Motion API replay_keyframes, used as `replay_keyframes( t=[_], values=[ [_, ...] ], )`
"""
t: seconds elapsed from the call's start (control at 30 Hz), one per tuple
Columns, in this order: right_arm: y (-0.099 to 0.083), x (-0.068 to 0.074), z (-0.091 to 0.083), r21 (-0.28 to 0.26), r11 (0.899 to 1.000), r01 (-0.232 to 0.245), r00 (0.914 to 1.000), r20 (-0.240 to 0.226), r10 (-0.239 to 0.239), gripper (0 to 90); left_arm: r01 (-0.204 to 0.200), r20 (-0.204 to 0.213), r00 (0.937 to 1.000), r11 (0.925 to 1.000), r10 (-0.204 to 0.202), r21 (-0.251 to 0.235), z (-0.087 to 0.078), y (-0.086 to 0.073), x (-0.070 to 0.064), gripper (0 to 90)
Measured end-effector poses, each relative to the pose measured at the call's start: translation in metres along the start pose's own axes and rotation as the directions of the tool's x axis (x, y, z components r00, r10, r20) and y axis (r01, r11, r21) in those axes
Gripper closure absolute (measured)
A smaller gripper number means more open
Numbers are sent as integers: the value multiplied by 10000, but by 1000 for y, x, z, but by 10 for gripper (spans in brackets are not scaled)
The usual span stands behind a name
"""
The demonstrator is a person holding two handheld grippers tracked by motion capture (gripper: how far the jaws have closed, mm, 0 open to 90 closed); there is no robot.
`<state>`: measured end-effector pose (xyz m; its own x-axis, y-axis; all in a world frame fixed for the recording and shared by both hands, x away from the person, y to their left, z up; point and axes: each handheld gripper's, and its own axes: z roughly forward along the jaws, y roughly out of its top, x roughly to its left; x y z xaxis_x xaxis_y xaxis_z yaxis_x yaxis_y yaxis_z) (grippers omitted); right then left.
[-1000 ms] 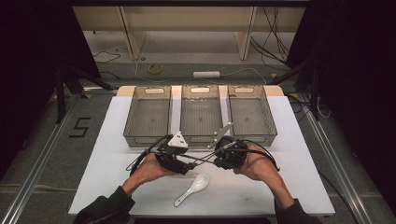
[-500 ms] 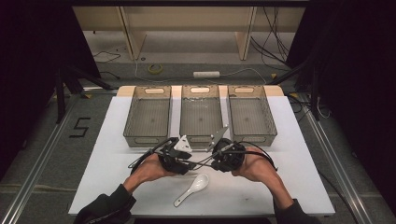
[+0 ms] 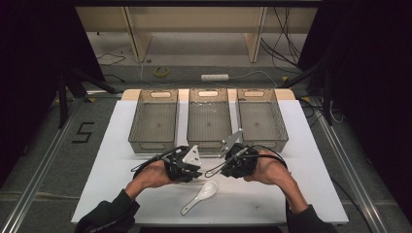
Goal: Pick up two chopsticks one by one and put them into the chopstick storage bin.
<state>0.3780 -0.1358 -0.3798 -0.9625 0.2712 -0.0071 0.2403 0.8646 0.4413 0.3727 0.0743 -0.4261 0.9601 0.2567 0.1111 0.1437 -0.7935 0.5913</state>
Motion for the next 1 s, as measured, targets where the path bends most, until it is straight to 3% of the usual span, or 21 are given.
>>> replay_keyframes(
  t=[0.1, 0.13, 0.23, 0.33, 0.47, 0.5, 0.63, 0.77, 0.87, 1.0],
  values=[
    [-3, -5, -2, -276, 9996, 19, 9995, 301, -10, 719, -284, 209, 9994, 9995, 281, 170, 2, 4, -7, 833],
    [-2, -6, -3, -505, 9985, -232, 9987, 451, 255, 705, -229, 113, 9997, 9996, 227, 161, 3, 5, -8, 840],
    [-3, -8, -8, -1064, 9935, -407, 9979, 459, 458, 576, -13, 143, 9999, 9993, 8, 372, 3, 5, -5, 843],
    [-3, -10, -17, -1903, 9794, -675, 9949, 608, 804, 479, 414, 22, 9991, 9986, -415, 343, 0, 3, -1, 844],
    [-7, -15, -29, -3299, 9343, -1349, 9823, 789, 1697, 406, 1176, -130, 9930, 9928, -1173, 238, -6, 2, 7, 844],
    [-8, -16, -32, -3651, 9188, -1499, 9779, 823, 1922, 386, 1394, -141, 9902, 9900, -1391, 198, -7, 2, 9, 844],
    [-14, -17, -38, -4587, 8734, -1635, 9681, 958, 2316, 338, 2038, -243, 9788, 9788, -2033, 198, -10, 1, 14, 844],
    [-20, -15, -40, -5114, 8404, -1796, 9572, 1062, 2692, 306, 2619, -258, 9648, 9651, -2617, 39, -14, -2, 19, 844],
    [-25, -12, -38, -5326, 8235, -1954, 9478, 1131, 2981, 282, 3056, -267, 9517, 9521, -3058, -122, -18, -5, 24, 844],
    [-36, -7, -34, -5871, 7812, -2121, 9369, 1052, 3335, 276, 3561, -349, 9333, 9336, -3574, -399, -24, -7, 30, 844]
  ],
)
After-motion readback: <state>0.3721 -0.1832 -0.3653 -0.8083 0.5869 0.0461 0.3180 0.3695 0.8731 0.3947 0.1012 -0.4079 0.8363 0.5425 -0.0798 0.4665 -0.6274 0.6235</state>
